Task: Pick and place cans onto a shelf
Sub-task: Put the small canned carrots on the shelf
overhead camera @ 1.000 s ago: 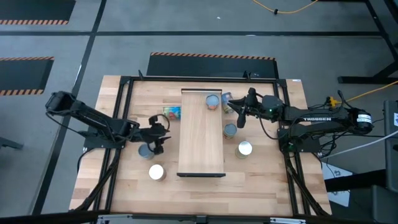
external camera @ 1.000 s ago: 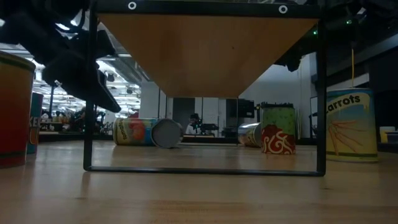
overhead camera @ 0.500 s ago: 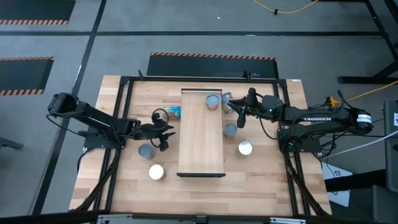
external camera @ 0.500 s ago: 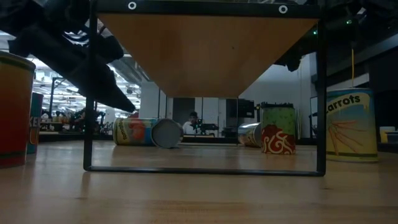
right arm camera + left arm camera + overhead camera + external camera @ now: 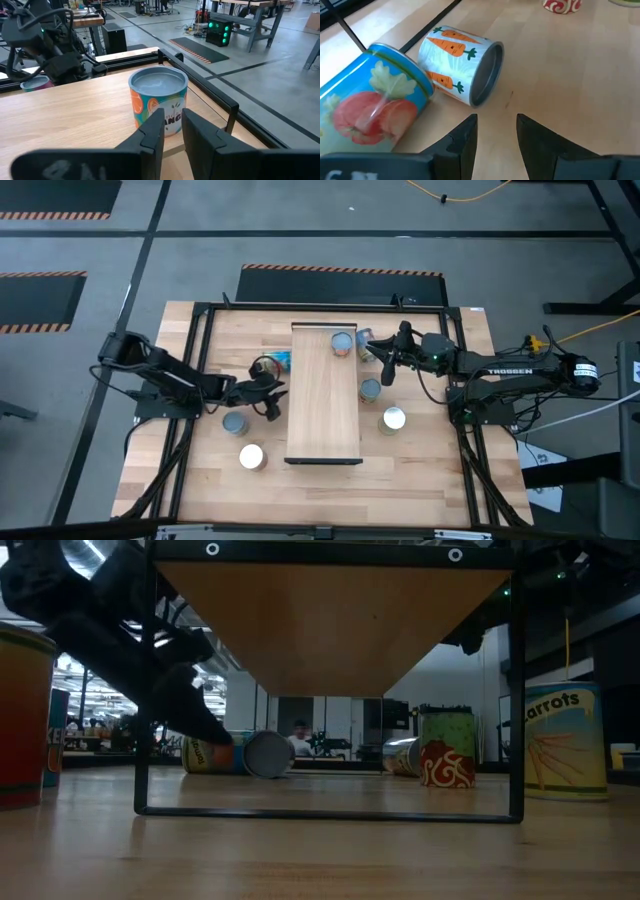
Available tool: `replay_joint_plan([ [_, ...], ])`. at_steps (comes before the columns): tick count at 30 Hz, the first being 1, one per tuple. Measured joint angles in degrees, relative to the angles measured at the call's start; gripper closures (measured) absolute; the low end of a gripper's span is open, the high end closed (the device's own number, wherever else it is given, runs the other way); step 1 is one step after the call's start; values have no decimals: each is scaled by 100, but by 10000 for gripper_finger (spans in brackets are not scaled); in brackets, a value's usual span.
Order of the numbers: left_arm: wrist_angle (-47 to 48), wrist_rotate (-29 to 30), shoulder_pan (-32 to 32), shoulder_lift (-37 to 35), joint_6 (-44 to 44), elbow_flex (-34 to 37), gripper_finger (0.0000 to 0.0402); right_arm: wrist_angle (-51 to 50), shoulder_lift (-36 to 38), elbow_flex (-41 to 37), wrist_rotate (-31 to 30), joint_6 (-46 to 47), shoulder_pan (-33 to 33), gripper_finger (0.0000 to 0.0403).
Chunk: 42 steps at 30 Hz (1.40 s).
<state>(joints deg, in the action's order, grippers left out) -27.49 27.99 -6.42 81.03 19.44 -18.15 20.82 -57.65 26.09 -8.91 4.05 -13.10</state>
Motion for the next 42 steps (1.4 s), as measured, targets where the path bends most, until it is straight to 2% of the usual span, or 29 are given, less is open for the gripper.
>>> replay_joint_plan([
  [10,-947,9,276,698,16,0,272,0,0,0,0,0,2,331],
  [15,-1129,8,437,895,149,0,272,0,0,0,0,0,1,331],
  [42,-1335,-51,903,967,307,0,272,-1,0,0,2,-2,0,331],
])
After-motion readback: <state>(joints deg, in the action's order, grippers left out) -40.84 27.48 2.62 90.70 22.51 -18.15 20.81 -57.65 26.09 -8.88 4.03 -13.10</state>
